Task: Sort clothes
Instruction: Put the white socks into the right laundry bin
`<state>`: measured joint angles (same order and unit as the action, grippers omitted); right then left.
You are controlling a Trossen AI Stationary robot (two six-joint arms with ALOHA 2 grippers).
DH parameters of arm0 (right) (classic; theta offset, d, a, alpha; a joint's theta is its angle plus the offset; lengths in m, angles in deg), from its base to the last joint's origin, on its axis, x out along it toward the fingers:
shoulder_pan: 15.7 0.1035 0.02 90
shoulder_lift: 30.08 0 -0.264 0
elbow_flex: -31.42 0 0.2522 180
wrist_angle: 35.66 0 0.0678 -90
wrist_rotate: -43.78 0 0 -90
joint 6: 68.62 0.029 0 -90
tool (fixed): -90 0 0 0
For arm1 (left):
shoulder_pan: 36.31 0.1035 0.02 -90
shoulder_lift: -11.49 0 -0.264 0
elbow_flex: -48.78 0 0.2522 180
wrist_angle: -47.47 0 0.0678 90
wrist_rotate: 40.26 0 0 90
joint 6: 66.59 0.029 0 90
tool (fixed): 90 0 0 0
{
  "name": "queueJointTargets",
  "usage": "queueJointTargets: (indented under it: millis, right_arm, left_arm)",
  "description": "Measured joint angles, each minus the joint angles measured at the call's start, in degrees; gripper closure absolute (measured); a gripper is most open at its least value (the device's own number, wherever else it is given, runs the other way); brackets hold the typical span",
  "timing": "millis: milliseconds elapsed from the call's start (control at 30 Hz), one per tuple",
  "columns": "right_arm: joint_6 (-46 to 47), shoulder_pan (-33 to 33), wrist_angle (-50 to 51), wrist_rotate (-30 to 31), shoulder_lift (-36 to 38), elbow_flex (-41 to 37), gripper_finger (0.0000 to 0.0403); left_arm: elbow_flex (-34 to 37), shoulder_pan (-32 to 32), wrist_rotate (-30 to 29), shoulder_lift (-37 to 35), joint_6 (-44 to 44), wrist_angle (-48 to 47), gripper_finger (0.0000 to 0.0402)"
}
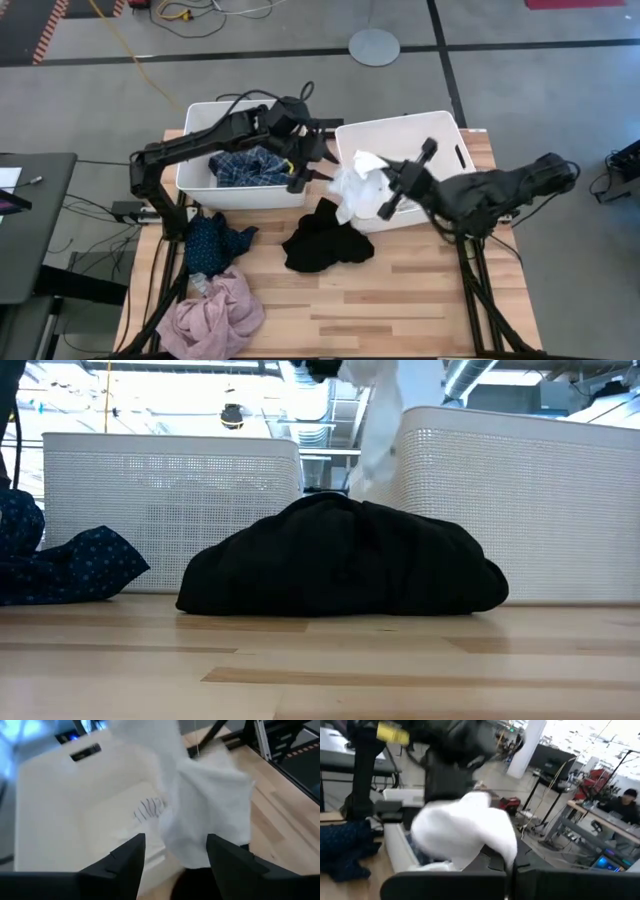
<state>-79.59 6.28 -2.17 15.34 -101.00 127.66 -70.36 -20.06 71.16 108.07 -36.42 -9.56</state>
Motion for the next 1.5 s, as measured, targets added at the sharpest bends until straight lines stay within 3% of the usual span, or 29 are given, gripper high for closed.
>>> queueJointTargets:
  millis: [233,500,767,967,1267,1500]
  right_arm:
    - [-10.6,-1.1,-4.3,5.6,2.1,4.2,0.0403]
    - [-11.1,-7.2,-0.9,6.6,4.4,5.5,0.0403]
    - [9.8,-15.0,23.9,6.1,4.9,5.5,0.0397]
    - [28.6,-19.5,42.0,-2.1,3.6,2.9,0.0393]
    - [37.5,-22.1,46.9,-15.0,3.0,-5.2,0.0387]
    - [42.0,-22.1,49.5,-18.9,3.1,-9.5,0.0328]
  left_arm:
    - [3.1,0.1,0.9,0.2,0.3,-0.9,0.0194]
    - [5.8,0.1,1.1,0.1,0.1,-0.7,0.0194]
    - [7.3,-0.4,2.8,0.1,0.2,-1.5,0.0194]
    - [7.3,-2.7,4.2,0.0,0.5,-1.7,0.0194]
    - [7.3,-7.5,4.3,0.0,0.6,-6.3,0.0194]
    - [7.3,-12.0,3.5,0.0,-0.6,-11.2,0.0194]
